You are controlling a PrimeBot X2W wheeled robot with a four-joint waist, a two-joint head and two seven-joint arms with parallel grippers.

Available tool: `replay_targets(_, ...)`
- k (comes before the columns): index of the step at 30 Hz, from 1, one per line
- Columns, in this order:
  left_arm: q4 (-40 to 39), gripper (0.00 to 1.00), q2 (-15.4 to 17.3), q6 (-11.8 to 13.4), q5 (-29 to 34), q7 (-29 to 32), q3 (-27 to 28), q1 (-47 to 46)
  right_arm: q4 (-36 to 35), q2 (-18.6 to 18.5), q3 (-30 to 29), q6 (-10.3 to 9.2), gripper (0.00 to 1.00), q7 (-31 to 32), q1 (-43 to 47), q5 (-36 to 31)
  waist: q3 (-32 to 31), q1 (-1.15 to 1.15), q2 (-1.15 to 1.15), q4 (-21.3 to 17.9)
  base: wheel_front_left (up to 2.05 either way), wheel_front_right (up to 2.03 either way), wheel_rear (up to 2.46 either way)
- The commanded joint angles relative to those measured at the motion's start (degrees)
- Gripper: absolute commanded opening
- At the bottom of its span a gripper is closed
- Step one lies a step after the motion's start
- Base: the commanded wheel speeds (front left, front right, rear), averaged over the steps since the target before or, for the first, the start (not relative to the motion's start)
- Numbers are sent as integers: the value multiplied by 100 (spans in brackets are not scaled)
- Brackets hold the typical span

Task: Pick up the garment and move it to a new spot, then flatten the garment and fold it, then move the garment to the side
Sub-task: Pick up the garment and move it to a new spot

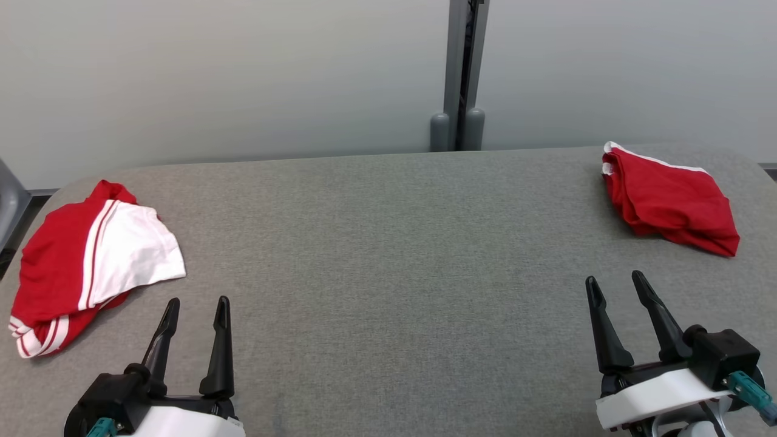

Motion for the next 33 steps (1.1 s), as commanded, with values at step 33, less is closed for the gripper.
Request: replay_targets(33, -9, 100, 286, 69, -72, 174, 87, -81, 228, 66, 298, 2, 100, -27, -28, 292, -153, 0, 0, 2346, 0, 0, 0)
